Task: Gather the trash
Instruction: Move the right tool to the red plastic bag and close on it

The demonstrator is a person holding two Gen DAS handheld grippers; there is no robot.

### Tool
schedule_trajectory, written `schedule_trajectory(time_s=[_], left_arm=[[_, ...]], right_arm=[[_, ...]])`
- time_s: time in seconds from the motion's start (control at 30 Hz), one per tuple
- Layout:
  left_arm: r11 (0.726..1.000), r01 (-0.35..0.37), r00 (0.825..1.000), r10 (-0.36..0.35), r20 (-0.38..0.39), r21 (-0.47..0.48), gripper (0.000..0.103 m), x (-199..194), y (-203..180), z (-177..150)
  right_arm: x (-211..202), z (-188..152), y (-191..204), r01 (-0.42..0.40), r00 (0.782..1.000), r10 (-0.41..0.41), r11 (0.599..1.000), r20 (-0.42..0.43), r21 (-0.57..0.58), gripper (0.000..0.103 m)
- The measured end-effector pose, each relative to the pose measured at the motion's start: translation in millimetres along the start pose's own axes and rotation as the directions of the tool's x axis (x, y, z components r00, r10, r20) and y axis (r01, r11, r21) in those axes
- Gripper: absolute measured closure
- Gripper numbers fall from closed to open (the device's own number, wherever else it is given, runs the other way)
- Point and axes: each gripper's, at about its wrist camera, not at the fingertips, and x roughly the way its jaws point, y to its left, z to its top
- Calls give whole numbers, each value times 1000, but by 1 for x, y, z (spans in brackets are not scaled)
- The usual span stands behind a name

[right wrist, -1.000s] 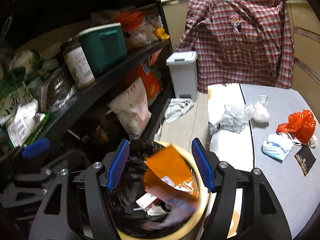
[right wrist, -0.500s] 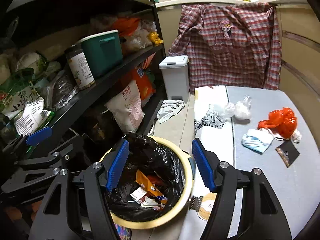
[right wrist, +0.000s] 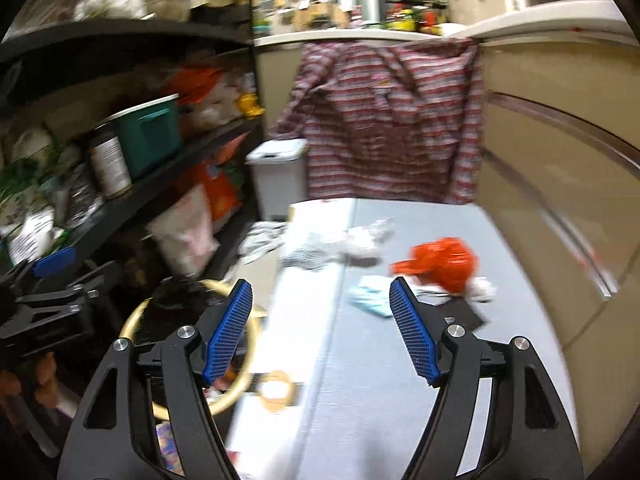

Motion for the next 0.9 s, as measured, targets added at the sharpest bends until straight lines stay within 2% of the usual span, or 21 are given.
schedule_trajectory(time_s=[0.23,0.37,0.47,0.6,0.77,0.9], left_arm=[[998,63,998,-63,24,-1,10,17,-42,10],[997,67,997,-68,26,41,10,31,-63,12],[996,62,998,-64,23,67,10,46,-78,16],[995,65,998,-67,13,75,10,71,-89,21],[997,55,998,-55,-1,61,10,92,-87,21],[998,30,999,-29,-16,47,10,103,-80,21]], right_arm=[[5,2,-87,96,991,-106,987,76,126,32],[25,3,-122,117,989,-130,979,71,167,32],[46,7,-136,102,992,-115,976,55,192,32],[76,15,-143,88,994,-97,982,47,166,32],[127,21,-148,95,995,-99,983,12,158,32],[167,21,-163,105,994,-102,975,-24,195,32]])
